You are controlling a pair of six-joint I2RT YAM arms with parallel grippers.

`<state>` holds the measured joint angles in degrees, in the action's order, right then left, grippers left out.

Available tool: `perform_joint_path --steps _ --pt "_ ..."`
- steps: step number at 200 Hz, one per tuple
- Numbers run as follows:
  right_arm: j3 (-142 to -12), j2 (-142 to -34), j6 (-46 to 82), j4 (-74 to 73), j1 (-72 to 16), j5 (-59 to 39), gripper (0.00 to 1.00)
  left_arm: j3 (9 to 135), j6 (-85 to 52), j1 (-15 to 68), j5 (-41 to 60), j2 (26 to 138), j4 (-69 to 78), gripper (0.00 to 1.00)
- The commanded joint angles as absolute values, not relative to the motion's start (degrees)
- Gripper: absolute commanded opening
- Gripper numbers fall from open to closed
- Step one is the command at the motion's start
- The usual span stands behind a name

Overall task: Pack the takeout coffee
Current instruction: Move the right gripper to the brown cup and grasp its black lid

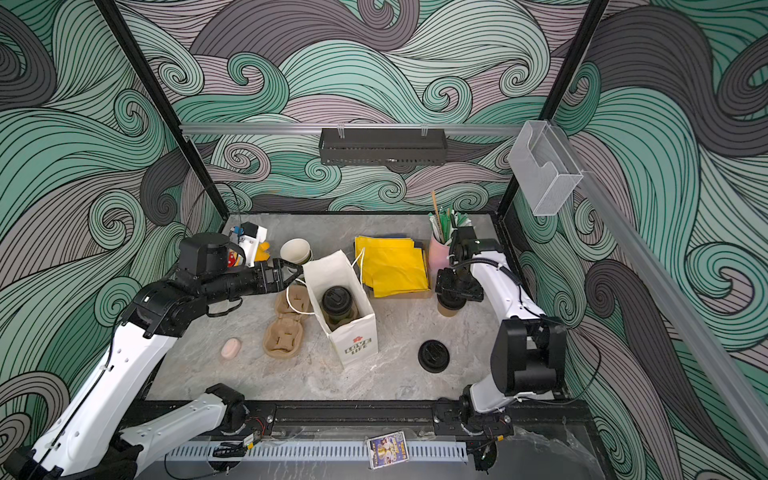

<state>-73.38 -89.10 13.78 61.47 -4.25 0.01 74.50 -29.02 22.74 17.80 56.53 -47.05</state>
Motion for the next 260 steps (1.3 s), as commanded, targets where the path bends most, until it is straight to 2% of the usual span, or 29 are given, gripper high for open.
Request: perform_joint_path --steps 1,84,131,203,260 --pt "-75.34 -89.93 11.12 62.12 -4.05 0.65 0.84 74.28 -29.27 21.97 18.81 56.34 -45.7 0.83" --pt "-78.33 -94.49 9.57 63.9 -4.04 3.04 0.8 74.18 -29.18 21.56 18.47 55.99 -45.69 0.83" --pt "-77.59 -95.57 9.98 63.54 -4.04 0.8 0.79 73.59 -29.36 21.27 18.19 55.48 -45.14 0.83" --pt "-77.52 -96.99 10.02 63.54 -4.04 0.2 0.8 73.2 -29.36 21.07 18.01 54.78 -44.84 0.83" --pt "-77.95 -98.55 10.02 64.15 -4.09 1.75 0.76 73.04 -29.36 20.89 18.19 54.78 -44.75 0.83"
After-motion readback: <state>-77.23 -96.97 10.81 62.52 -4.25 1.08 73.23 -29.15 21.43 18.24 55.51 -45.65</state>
